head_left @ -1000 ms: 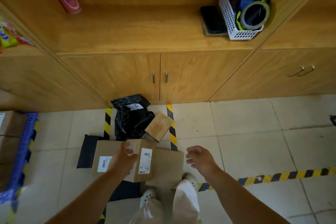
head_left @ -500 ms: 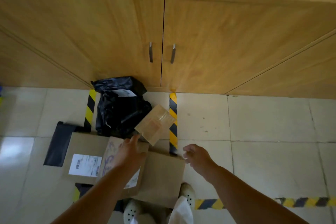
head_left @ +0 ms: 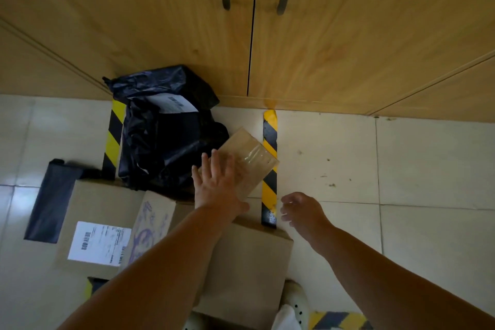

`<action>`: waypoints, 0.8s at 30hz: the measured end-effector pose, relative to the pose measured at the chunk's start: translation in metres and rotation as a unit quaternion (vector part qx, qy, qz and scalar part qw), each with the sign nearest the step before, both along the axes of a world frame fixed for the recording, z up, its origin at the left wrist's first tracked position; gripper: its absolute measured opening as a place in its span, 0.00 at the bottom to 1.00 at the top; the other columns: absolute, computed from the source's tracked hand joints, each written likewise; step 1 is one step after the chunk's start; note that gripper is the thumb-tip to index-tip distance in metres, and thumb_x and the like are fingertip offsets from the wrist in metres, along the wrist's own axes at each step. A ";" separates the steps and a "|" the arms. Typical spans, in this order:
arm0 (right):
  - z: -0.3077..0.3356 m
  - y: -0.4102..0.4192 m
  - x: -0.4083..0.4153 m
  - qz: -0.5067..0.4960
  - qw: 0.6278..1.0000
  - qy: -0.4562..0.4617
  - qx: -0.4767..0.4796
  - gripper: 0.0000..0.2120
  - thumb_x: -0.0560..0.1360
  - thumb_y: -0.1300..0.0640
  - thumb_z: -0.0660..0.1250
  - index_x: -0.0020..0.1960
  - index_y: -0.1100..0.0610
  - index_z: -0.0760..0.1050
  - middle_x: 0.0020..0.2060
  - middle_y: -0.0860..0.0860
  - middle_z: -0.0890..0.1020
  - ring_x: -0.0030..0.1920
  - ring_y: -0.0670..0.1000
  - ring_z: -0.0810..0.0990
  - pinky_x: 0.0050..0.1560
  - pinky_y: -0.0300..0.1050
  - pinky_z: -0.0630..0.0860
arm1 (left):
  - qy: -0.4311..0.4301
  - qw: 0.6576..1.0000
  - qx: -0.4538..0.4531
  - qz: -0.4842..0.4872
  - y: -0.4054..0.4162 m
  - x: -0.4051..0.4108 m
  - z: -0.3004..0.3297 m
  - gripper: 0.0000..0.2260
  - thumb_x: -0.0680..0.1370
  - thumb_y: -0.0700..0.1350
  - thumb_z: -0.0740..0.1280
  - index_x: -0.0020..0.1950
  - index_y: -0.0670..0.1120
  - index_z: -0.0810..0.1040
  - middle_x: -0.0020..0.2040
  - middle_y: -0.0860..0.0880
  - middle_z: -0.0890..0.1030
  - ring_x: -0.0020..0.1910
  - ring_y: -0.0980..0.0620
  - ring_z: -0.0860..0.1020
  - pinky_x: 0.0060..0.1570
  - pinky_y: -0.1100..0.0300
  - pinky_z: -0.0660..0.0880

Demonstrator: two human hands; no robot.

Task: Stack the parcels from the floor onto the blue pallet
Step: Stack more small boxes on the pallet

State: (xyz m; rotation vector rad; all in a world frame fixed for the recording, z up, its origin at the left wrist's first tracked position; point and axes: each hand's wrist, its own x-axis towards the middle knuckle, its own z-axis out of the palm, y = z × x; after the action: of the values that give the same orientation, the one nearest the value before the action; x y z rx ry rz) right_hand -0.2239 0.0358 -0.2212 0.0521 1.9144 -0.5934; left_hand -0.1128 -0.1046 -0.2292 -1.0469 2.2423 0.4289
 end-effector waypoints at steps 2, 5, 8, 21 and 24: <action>-0.011 0.005 0.002 0.019 1.000 0.003 0.011 0.10 0.76 0.64 0.60 0.41 0.51 0.74 0.47 0.58 0.80 0.46 0.57 0.79 0.42 0.46 0.73 | 0.005 1.000 0.000 0.001 -0.001 -0.001 -0.009 0.56 0.66 0.66 0.70 0.75 0.49 0.32 0.76 0.40 0.34 0.75 0.38 0.36 0.73 0.40 0.40; -0.018 0.013 0.001 0.030 0.999 0.006 0.020 0.11 0.74 0.64 0.61 0.41 0.49 0.75 0.48 0.56 0.81 0.52 0.59 0.80 0.49 0.50 0.74 | 0.003 1.000 -0.017 0.012 -0.003 -0.002 -0.016 0.56 0.67 0.65 0.69 0.74 0.49 0.30 0.76 0.40 0.35 0.76 0.38 0.42 0.73 0.39 0.49; -0.013 0.019 -0.005 0.023 1.000 0.002 0.021 0.11 0.74 0.65 0.61 0.42 0.50 0.75 0.47 0.54 0.80 0.47 0.54 0.80 0.45 0.46 0.74 | 0.021 0.999 -0.040 0.019 -0.003 -0.006 -0.010 0.51 0.69 0.66 0.65 0.75 0.49 0.32 0.76 0.40 0.43 0.74 0.38 0.50 0.70 0.39 0.56; 0.137 0.021 -0.026 -0.092 0.993 -0.041 0.057 0.14 0.76 0.71 0.55 0.35 0.56 0.64 0.31 0.53 0.66 0.30 0.48 0.63 0.32 0.40 0.58 | 0.137 0.896 0.234 0.351 -0.047 0.007 0.161 0.55 0.57 0.57 0.77 0.75 0.61 0.46 0.71 0.47 0.57 0.70 0.39 0.60 0.63 0.38 0.68; 0.200 0.012 -0.030 -0.109 0.992 -0.035 0.044 0.12 0.76 0.69 0.57 0.36 0.58 0.67 0.31 0.55 0.67 0.31 0.50 0.65 0.35 0.40 0.63 | 0.204 0.838 0.305 0.403 -0.061 0.013 0.226 0.56 0.52 0.56 0.78 0.73 0.64 0.49 0.70 0.48 0.60 0.66 0.41 0.66 0.60 0.39 0.72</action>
State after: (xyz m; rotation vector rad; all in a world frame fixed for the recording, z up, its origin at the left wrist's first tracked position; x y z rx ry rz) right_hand -0.2537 0.0480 -0.0208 0.3383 1.8792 -0.6437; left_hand -0.0999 -0.1655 -0.0028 -1.5777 1.6317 1.7349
